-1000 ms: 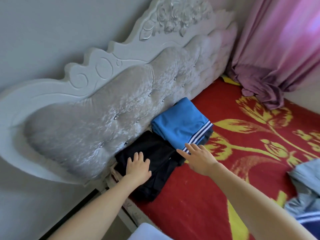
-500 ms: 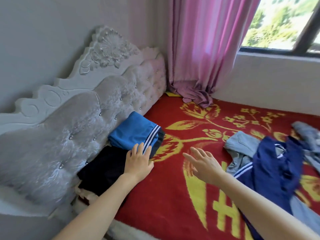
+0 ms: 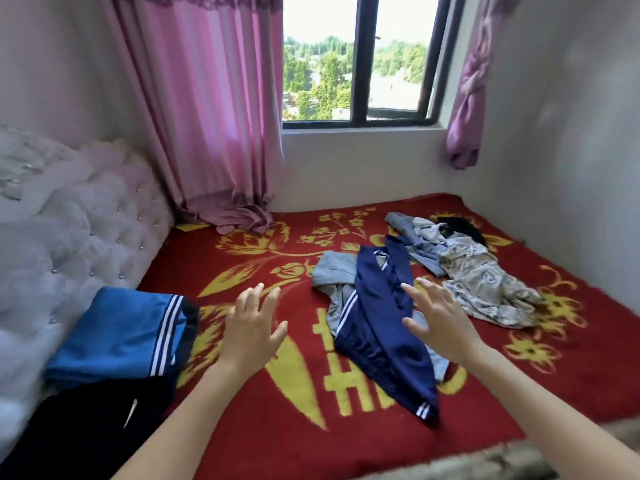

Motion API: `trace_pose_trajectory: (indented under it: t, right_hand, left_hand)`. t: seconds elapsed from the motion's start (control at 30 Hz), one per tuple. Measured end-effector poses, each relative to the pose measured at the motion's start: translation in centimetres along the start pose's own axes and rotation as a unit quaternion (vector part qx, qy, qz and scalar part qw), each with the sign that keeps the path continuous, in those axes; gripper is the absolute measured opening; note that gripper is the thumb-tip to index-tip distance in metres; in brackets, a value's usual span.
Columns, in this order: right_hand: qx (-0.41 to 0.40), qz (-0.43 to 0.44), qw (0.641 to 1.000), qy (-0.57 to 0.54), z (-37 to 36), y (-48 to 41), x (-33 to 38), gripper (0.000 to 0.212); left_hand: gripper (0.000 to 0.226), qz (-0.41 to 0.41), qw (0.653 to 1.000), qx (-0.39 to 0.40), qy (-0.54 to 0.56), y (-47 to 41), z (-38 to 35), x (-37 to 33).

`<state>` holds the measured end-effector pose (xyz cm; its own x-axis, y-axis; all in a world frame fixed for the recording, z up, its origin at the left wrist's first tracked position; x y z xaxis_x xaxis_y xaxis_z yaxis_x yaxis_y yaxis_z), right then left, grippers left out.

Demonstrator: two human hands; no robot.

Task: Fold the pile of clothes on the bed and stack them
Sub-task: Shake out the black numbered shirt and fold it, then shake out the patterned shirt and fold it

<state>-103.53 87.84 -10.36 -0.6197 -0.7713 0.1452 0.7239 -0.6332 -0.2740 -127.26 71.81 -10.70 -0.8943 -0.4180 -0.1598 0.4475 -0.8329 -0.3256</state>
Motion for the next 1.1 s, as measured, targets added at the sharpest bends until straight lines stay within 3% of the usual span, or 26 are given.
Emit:
trace_pose_trajectory:
  t: [0.2,0.4,0.63,0.83,1.1]
  right_hand:
    - [0.023,-0.131,0.991,-0.001,0.4,9.1,0.3,0.062]
    - [0.039,-0.182,0.982,-0.001,-0.2,15.4,1.3,0.049]
    - [0.030,-0.230,0.973,-0.011,0.4,19.5,-1.3,0.059]
    - [0.010,-0.254,0.967,-0.015,3.2,23.2,-6.6,0.059]
    - [-0.025,-0.337,0.941,-0.021,8.5,32.3,-19.7,0.055]
  left_hand:
    - [0.060,-0.008,0.993,0.054,0.100,4.1,-1.9,-1.9]
    - [0.059,-0.019,0.986,0.112,0.125,7.8,-3.6,-2.1]
    - [0.060,-0.037,0.984,0.123,0.125,8.7,-3.7,-5.4]
    - [0.060,-0.077,0.982,0.121,0.122,7.4,-4.5,-14.6]
    - [0.058,-0.110,0.972,0.137,0.155,7.6,-9.1,-31.0]
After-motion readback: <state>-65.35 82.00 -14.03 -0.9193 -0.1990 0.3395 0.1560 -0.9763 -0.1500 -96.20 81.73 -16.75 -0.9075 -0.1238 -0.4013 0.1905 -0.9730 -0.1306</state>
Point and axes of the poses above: each hand's wrist, its own y-axis away from the middle knuckle, its own z-axis out of the back of the hand, x = y × z, the point moved 8 cm from there along -y, towards the middle knuckle, and after that the axes turned 4 degrees about z, right-handed, at the moved point
